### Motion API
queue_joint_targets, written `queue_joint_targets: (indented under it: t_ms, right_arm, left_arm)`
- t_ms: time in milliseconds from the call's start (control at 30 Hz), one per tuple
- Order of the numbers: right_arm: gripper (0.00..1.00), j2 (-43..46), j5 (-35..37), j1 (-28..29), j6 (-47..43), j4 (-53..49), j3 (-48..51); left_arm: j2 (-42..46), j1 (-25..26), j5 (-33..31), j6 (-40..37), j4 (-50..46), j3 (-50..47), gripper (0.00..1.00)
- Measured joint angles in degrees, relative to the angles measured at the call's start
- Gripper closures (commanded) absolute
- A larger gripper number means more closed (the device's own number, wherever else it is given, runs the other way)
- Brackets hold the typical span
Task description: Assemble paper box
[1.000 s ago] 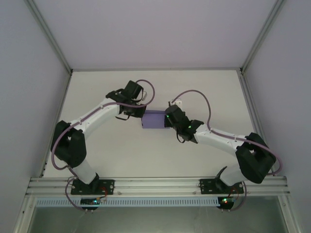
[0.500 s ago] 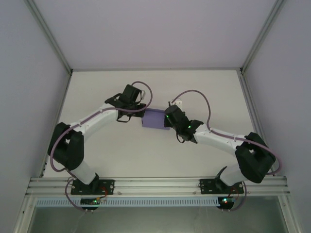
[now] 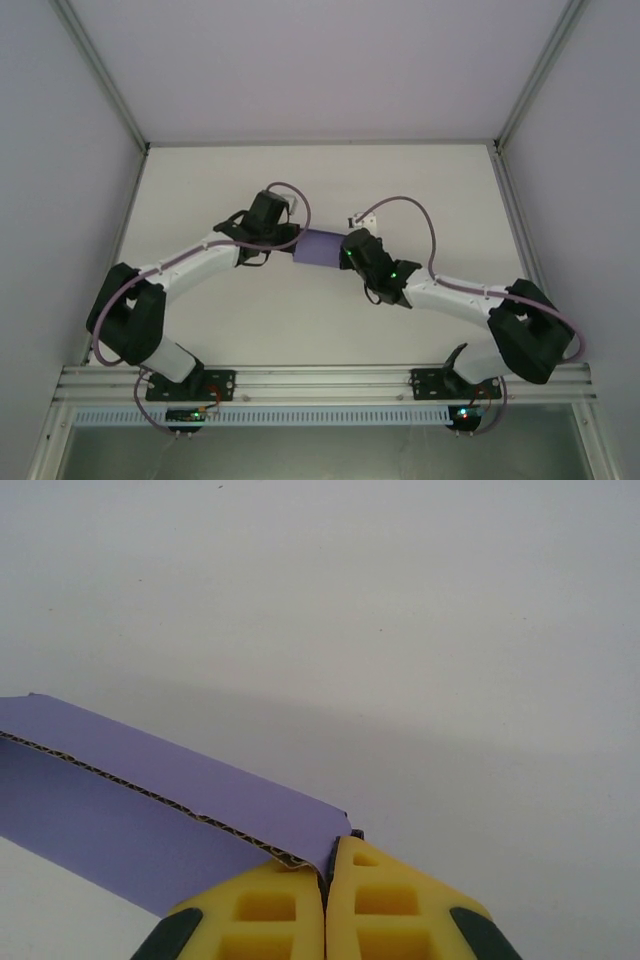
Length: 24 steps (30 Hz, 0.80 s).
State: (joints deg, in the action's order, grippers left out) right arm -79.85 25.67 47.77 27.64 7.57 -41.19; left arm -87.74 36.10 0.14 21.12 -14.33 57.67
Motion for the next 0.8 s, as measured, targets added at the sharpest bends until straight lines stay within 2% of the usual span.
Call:
queue_joint_targets:
  t_ms: [133,300,333,400,467,500,600,667,800]
  right_arm:
    - [0.9,0.55,-1.03,-0.2,-0.46,2.19,1.38]
    - [0.75,0.72,-5.77,-1.46,-1.77,0.59,1.51]
    - [0.69,1.09,-7.17,-1.9,-2.14,0.22,1.4]
    - [0.51,1.77,-10.4,-2.73,-2.95,-1.01,1.16]
    - [0.26,2.29,-12.9,-3.39,-3.82,-3.28,0.7]
    - [0.19,2.6,-13.97,-3.8,-4.37,-4.35,0.44]
    - [0.06,4.17,-16.09,-5.44,-5.33,-7.45,-1.2]
    - [0.01,5.55,-16.35,-6.4,-5.7,-8.5,-2.58]
    - [0.01,7.67,-16.31,-8.61,-5.16,-8.68,-4.7]
  left_arm:
    - [-0.17,0.09,-0.46,0.0,0.7,-0.02,1.0]
    - [-0.17,0.33,-0.98,0.0,0.68,-0.02,1.0]
    - [-0.15,0.35,-1.07,-0.02,0.68,-0.02,1.0]
    - [-0.17,0.42,-1.07,-0.02,0.74,-0.02,1.0]
    - [-0.15,0.57,-1.09,-0.02,0.68,0.0,1.0]
    - [-0.15,0.68,-1.07,-0.02,0.61,0.11,1.0]
    - [-0.22,1.05,-1.09,-0.02,-0.2,0.55,1.0]
    - [-0.22,1.49,-1.09,-0.02,-0.66,0.76,1.0]
    - [-0.22,1.97,-1.09,-0.02,-1.42,1.09,1.0]
